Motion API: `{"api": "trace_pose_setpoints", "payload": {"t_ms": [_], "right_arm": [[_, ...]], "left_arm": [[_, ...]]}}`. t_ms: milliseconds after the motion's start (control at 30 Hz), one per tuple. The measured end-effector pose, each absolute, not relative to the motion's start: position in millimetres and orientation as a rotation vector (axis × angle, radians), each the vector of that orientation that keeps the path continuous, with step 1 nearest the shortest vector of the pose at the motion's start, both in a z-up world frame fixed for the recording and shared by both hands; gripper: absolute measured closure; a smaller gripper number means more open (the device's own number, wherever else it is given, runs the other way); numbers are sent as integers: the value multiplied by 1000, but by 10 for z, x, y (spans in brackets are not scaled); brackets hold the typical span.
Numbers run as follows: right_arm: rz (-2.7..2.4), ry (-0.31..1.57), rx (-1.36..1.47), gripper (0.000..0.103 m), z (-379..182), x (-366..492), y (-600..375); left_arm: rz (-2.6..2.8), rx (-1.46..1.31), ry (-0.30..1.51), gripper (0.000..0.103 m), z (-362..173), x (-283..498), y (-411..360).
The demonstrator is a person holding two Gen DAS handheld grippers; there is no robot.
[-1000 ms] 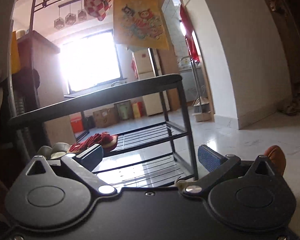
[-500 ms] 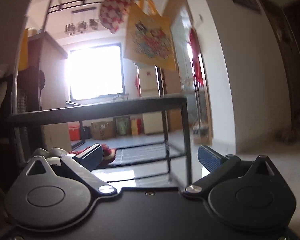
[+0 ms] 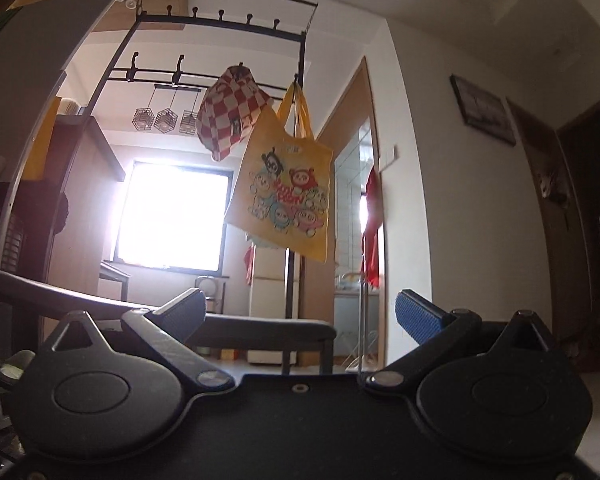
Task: Organize scattered shoes
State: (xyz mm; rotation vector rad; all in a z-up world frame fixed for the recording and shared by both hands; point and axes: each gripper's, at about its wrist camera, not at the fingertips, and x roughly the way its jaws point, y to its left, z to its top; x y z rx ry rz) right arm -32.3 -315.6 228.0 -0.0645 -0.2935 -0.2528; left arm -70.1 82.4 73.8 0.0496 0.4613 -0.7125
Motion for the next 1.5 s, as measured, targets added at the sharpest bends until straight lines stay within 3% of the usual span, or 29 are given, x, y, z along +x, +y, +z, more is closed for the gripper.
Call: {"api": "trace_pose_setpoints", "payload": {"t_ms": [267,467,667,967,1167,1500], "right_arm": [[-147,-99,165,0,2170,-379,-3242],[-91,31,203,0,1817,-597,-3036],[-42,199,398,0,1170,-739,-2888],[32,303,354,0,783,-599,-2362],[41,274,371,0,1013,-477,-2298],[24,308,396,0,883,-529,-2371]], "left_arm": [[198,242,634,0,315,-36,1051],[478,332,622,0,280,267,1196],[390,139,553,0,530,258,1192],[141,3,521,0,842,41,706],[15,-115,632,0,809,-9,569],[-2,-140,612,0,828,-119,582]]}}
